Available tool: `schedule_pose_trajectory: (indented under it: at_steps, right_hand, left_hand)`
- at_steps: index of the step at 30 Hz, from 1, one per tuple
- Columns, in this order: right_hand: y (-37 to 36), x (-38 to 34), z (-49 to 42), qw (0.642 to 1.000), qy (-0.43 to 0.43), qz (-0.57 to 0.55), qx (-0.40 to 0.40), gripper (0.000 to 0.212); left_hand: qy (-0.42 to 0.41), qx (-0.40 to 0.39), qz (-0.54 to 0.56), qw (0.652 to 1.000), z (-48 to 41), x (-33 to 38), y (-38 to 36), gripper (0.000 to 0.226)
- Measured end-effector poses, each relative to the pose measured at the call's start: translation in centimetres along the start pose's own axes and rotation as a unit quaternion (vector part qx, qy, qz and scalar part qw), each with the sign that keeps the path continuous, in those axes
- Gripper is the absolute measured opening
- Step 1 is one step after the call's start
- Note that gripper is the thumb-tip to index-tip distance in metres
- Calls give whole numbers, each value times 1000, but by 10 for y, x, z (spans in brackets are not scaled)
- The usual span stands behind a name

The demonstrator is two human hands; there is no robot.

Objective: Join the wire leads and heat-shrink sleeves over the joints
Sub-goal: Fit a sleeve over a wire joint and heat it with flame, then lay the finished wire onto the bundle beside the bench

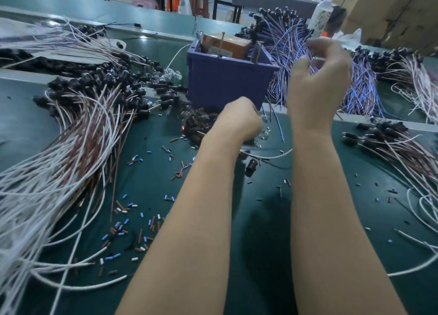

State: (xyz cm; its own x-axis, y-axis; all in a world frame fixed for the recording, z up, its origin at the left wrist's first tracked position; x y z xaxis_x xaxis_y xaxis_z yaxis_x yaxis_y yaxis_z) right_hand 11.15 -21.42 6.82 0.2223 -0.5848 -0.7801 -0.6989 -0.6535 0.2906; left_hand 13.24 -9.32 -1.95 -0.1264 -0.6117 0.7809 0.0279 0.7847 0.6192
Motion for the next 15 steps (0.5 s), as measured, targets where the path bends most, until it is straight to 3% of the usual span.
schedule_pose_trajectory:
  at_steps: [2,3,5,7,8,10,13,15]
  right_hand:
    - [-20,-2,8,992,-8,-25,-124,20]
    - [-34,1,17,979,-13,20,-201,19]
    - [-59,18,41,919,-8,183,-350,20]
    - [-73,36,67,841,-1,302,-449,21]
    - [-77,41,76,818,1,330,-472,20]
    - [-83,46,84,810,-5,347,-473,17]
    - [-90,49,80,828,-4,364,-427,17]
    - [-84,46,70,867,-6,322,-380,18]
  left_hand:
    - [27,18,-5,999,4,-4,8,28]
    - [45,51,-15,998,6,-8,18,30]
    - [81,99,-46,991,12,-19,38,32]
    - [108,94,-49,989,18,-28,48,32]
    - [115,81,-39,989,21,-30,50,30]
    - [120,56,-16,991,25,-31,47,25]
    - [126,13,2,992,24,-34,36,25]
    - [127,-12,10,992,24,-33,28,39]
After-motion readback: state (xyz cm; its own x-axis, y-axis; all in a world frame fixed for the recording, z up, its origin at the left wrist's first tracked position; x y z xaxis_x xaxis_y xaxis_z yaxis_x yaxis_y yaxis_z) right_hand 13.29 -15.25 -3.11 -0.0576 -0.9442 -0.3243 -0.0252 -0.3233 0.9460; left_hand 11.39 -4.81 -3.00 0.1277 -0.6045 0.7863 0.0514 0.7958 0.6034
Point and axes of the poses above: each hand's wrist, its own z-axis away from the middle knuckle, its own y-axis out of the back of the hand, x = y × z, the point moved 7 cm from there along -z, towards the middle knuckle, and after that the axes turned 10 degrees about -y, right-handed, at the moved point
